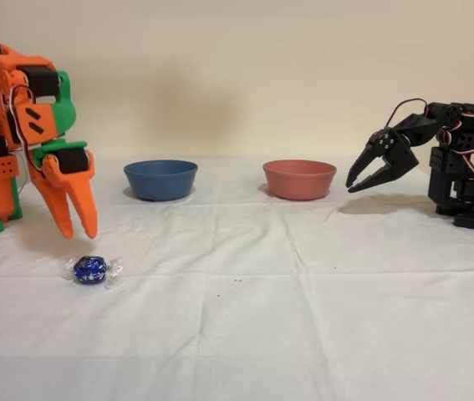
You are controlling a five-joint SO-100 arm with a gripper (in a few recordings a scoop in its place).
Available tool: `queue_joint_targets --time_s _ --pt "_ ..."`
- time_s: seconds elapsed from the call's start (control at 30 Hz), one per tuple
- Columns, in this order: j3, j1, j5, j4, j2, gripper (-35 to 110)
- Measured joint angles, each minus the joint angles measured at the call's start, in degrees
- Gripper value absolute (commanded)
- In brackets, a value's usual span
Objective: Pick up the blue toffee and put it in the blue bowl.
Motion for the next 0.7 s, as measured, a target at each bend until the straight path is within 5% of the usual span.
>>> queue_joint_targets --time_s 0.7 --pt "-9.8 1.4 -1.7 -1.4 -12.0 36"
